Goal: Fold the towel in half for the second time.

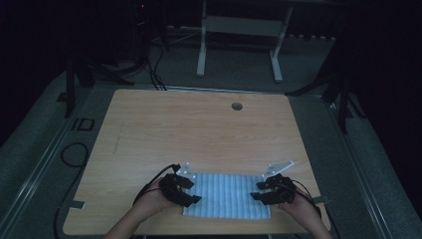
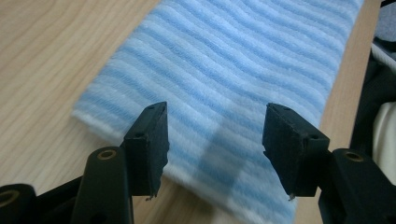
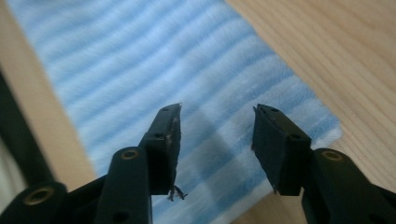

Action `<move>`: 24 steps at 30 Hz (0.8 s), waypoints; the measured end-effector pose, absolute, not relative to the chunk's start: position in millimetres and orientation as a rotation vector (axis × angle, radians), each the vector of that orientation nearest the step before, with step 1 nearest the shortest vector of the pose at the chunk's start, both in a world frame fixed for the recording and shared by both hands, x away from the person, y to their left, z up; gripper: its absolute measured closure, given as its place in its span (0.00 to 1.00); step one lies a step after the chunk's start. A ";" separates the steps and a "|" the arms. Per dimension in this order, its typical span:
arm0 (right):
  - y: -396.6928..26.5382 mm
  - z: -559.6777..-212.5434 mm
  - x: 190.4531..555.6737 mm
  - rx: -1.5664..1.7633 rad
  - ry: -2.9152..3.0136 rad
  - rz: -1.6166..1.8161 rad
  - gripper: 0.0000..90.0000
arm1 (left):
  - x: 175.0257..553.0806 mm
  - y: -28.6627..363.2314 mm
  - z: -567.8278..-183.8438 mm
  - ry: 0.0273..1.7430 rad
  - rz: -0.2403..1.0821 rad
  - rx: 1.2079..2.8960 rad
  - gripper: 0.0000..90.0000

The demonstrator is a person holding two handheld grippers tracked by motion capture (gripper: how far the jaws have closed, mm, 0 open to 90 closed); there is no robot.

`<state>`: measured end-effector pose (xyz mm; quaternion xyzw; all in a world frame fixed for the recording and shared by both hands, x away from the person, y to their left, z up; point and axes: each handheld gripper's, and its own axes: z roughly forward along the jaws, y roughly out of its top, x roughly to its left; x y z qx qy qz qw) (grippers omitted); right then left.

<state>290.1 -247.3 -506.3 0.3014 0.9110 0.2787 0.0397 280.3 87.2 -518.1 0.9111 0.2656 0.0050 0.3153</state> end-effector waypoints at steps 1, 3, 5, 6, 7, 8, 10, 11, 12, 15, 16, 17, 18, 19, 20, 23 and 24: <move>-246.9 -510.4 293.1 0.918 2.794 0.842 0.55 | 281.4 85.8 -520.8 0.693 0.009 2.409 0.44; -245.9 -518.2 299.0 0.927 2.804 0.807 0.54 | 283.5 83.5 -526.2 0.689 0.008 2.427 0.43; -244.7 -524.4 304.0 0.943 2.799 0.791 0.54 | 286.3 82.6 -530.5 0.696 0.006 2.435 0.42; -243.8 -525.5 305.7 0.933 2.795 0.794 0.54 | 287.6 82.9 -531.6 0.702 0.016 2.433 0.42; -243.0 -525.5 307.4 0.930 2.793 0.794 0.54 | 289.1 83.6 -531.7 0.709 0.025 2.429 0.42; -242.1 -525.1 309.4 0.933 2.795 0.786 0.54 | 291.0 84.5 -531.7 0.711 0.024 2.430 0.43; -239.3 -525.1 314.1 0.929 2.792 0.779 0.54 | 294.7 86.8 -531.6 0.708 0.051 2.442 0.43; -237.8 -525.1 316.7 0.920 2.795 0.775 0.54 | 296.8 88.2 -532.1 0.713 0.047 2.440 0.43; -236.2 -525.3 319.8 0.909 2.797 0.771 0.54 | 299.0 89.6 -532.5 0.724 0.045 2.430 0.43; -230.9 -525.3 330.7 0.905 2.801 0.766 0.53 | 305.8 94.5 -533.2 0.738 0.056 2.425 0.44; -228.7 -525.4 334.1 0.900 2.801 0.762 0.53 | 308.3 96.3 -533.6 0.743 0.064 2.420 0.45; -226.9 -525.4 337.8 0.894 2.802 0.762 0.53 | 311.7 98.8 -533.9 0.749 0.056 2.416 0.45; -225.2 -525.6 341.5 0.891 2.802 0.766 0.53 | 315.5 101.6 -534.0 0.751 0.045 2.412 0.45; -223.6 -525.9 345.1 0.892 2.804 0.771 0.53 | 318.6 104.0 -534.0 0.767 0.050 2.403 0.46; -222.5 -525.8 349.1 0.888 2.812 0.776 0.52 | 321.8 106.1 -534.2 0.778 0.053 2.397 0.47; -216.6 -526.3 358.1 0.888 2.801 0.779 0.52 | 330.9 110.4 -534.0 0.794 0.077 2.401 0.47; -214.4 -526.5 361.2 0.889 2.799 0.780 0.52 | 334.6 112.1 -533.9 0.799 0.077 2.400 0.47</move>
